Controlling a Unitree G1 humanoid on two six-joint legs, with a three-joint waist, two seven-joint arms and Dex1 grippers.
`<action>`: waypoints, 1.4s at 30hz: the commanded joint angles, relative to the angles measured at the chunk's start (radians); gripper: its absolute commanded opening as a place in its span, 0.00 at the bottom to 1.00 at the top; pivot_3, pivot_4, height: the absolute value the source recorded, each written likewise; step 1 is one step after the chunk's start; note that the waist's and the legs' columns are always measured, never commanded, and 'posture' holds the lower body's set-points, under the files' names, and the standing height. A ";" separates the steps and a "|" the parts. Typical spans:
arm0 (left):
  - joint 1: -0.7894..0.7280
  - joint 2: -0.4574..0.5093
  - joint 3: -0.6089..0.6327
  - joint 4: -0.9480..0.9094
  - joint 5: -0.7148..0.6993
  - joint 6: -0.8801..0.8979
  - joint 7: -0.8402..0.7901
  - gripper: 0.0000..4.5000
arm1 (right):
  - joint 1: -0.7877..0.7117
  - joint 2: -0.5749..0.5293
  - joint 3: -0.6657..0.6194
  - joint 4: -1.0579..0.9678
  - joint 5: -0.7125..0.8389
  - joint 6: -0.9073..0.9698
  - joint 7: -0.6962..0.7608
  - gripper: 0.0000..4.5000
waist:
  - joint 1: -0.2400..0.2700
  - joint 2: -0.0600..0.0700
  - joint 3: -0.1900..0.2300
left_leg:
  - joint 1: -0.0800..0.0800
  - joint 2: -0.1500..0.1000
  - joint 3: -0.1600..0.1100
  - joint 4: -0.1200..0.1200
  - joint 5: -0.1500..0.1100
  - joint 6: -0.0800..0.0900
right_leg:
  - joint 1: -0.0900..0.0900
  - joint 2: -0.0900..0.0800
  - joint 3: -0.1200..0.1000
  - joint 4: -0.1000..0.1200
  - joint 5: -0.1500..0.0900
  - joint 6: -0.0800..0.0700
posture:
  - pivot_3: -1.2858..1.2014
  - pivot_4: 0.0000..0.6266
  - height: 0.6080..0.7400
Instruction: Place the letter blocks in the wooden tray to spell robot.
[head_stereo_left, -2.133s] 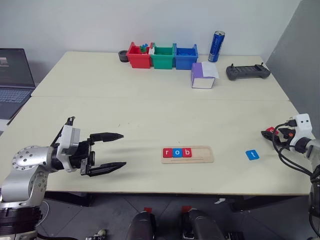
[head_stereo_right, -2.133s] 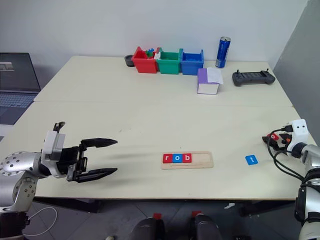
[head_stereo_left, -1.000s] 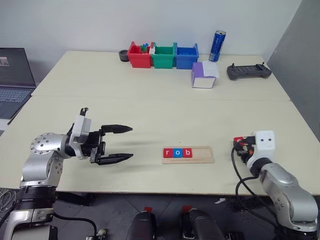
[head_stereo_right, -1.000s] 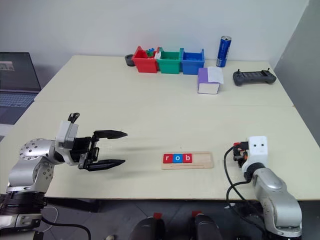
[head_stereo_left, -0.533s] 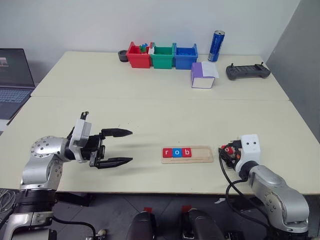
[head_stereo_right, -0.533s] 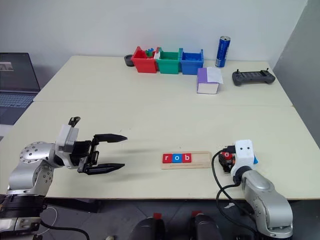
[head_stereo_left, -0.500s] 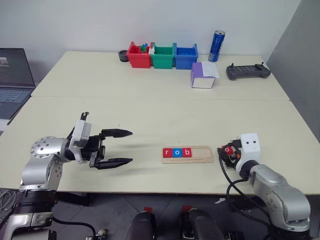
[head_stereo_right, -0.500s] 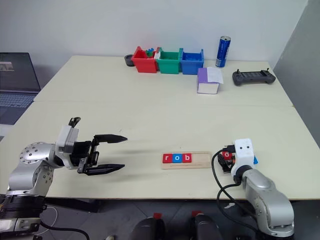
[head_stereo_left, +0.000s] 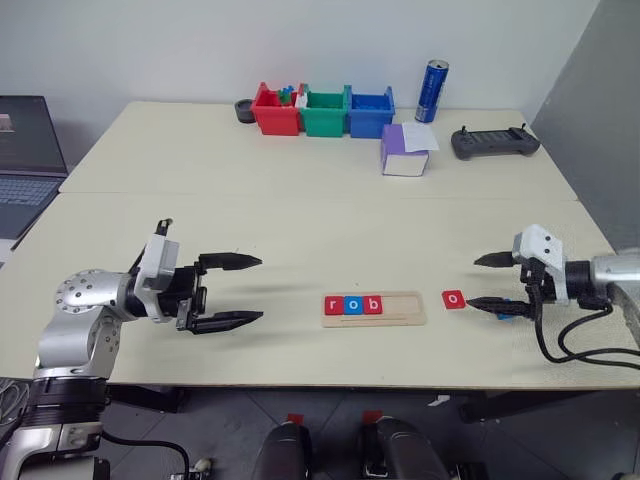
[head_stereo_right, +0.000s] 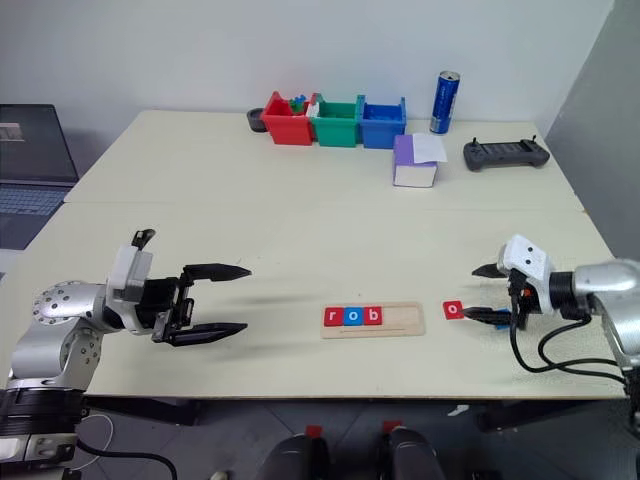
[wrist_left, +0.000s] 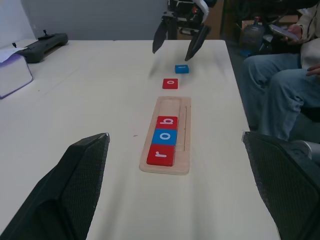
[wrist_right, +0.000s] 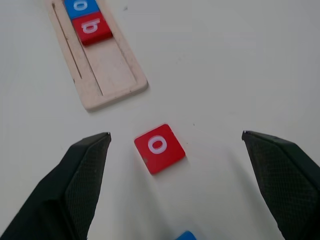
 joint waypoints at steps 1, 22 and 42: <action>0.002 0.024 0.033 -0.047 -0.010 0.002 0.015 1.00 | -0.139 0.036 0.087 0.204 -0.109 -0.173 0.094 0.99 | 0.000 0.000 0.000 | -0.001 0.000 0.000 0.000 0.000 0.000 | -0.001 0.000 0.000 0.000 0.000 0.000 | 0.52 0.24 1.00; 0.093 0.056 0.092 -0.151 -0.032 0.045 0.065 1.00 | -0.285 0.182 0.180 0.570 -0.252 -0.433 0.195 0.43 | 0.001 0.000 0.000 | 0.001 0.000 0.004 0.001 0.002 -0.003 | 0.001 -0.003 0.001 0.002 0.000 -0.001 | 0.52 0.24 1.00; 0.088 0.039 0.076 -0.142 -0.021 0.025 0.069 1.00 | -0.190 0.124 0.203 -0.256 -0.119 0.163 0.126 0.32 | 0.003 0.002 0.001 | 0.001 0.001 0.003 0.000 0.000 -0.001 | 0.000 -0.002 0.001 0.002 0.000 -0.001 | 0.52 0.24 1.00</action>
